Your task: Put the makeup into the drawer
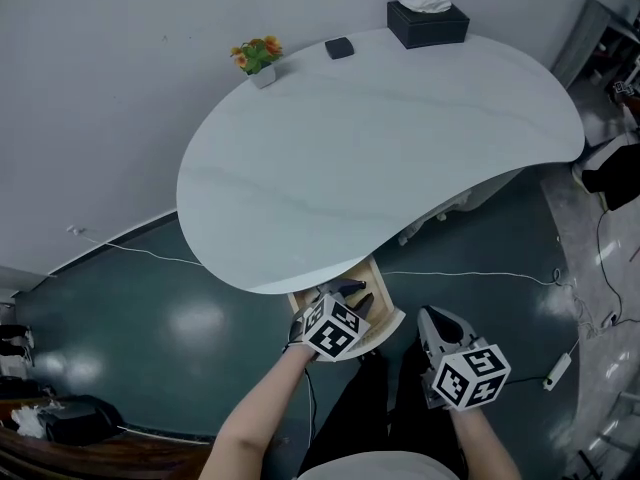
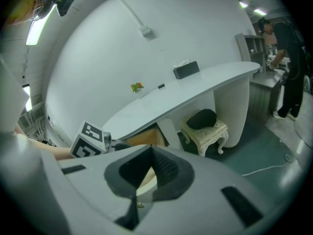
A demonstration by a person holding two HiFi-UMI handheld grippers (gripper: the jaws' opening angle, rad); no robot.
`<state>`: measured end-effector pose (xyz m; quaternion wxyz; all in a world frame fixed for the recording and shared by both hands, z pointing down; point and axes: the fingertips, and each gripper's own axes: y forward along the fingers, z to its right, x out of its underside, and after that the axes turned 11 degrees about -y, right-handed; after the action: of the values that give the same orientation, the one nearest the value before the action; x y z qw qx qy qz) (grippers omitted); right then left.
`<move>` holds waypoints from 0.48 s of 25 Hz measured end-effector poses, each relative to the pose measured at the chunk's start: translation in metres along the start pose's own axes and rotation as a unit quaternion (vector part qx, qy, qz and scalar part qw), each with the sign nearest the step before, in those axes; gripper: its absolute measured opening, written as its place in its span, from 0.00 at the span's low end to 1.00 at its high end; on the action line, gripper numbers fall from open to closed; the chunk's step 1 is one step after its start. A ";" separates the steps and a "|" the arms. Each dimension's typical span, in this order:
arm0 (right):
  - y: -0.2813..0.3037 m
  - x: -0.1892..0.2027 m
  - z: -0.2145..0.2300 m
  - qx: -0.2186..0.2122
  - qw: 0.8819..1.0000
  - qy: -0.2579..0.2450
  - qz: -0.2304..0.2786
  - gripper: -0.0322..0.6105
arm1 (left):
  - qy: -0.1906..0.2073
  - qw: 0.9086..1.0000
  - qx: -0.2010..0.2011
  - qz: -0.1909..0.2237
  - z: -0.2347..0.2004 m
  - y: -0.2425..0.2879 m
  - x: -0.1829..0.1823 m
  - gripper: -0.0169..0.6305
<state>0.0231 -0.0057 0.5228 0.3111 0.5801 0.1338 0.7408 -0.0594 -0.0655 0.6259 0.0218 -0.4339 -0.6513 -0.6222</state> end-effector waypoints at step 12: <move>-0.006 -0.024 -0.002 -0.013 0.999 -0.030 0.016 0.05 | -0.104 0.991 -0.045 0.075 0.006 -0.060 -0.024 0.09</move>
<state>0.0262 -0.0159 0.5004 0.3111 0.5996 0.1056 0.7297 -0.0770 -0.0641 0.5639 -0.0187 -0.5443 -0.5870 -0.5990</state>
